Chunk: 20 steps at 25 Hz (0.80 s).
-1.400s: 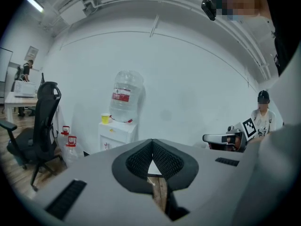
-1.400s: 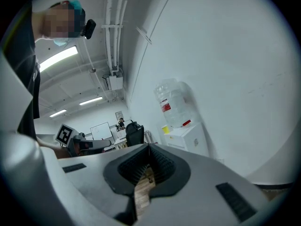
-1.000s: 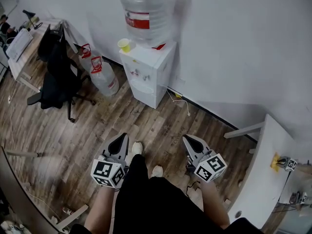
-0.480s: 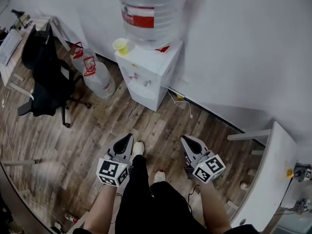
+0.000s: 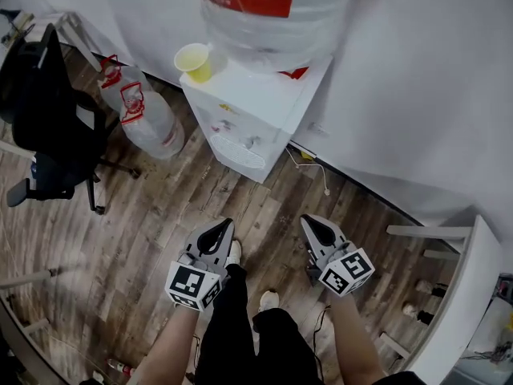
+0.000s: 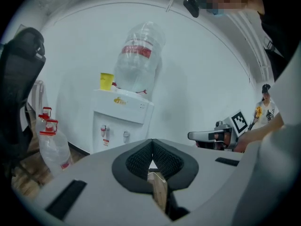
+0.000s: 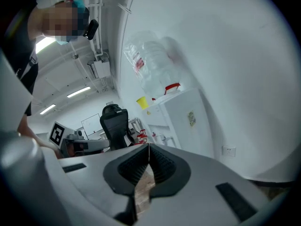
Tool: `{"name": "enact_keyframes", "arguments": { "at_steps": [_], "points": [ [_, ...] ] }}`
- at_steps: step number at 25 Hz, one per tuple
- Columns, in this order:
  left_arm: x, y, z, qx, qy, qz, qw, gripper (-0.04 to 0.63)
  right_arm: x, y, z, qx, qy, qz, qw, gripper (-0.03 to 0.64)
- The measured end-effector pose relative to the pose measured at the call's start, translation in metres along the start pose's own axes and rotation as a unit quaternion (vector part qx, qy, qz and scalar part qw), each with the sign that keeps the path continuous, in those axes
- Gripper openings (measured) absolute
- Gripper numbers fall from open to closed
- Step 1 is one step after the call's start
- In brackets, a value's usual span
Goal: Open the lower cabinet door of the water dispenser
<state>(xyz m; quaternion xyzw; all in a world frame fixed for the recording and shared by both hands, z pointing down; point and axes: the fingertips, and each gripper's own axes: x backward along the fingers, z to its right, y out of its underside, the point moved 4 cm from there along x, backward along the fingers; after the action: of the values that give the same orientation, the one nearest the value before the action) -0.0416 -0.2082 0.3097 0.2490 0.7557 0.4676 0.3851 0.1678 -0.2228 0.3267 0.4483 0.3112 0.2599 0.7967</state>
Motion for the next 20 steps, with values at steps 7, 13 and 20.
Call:
{"name": "enact_keyframes", "arguments": {
  "at_steps": [7, 13, 20],
  "points": [
    [-0.059, 0.076, -0.055, -0.018, -0.003, 0.002, 0.9998, 0.014, -0.068, 0.068, 0.061, 0.017, 0.002, 0.007, 1.0, 0.023],
    [-0.108, 0.147, -0.096, -0.04, -0.006, 0.011, 0.9991, 0.014, -0.113, 0.13, 0.105, 0.054, -0.003, 0.019, 0.998, 0.023],
    [-0.153, 0.207, -0.134, -0.072, -0.003, 0.043, 0.9965, 0.014, -0.157, 0.192, 0.154, 0.084, -0.008, 0.039, 0.996, 0.023]
  ]
}}
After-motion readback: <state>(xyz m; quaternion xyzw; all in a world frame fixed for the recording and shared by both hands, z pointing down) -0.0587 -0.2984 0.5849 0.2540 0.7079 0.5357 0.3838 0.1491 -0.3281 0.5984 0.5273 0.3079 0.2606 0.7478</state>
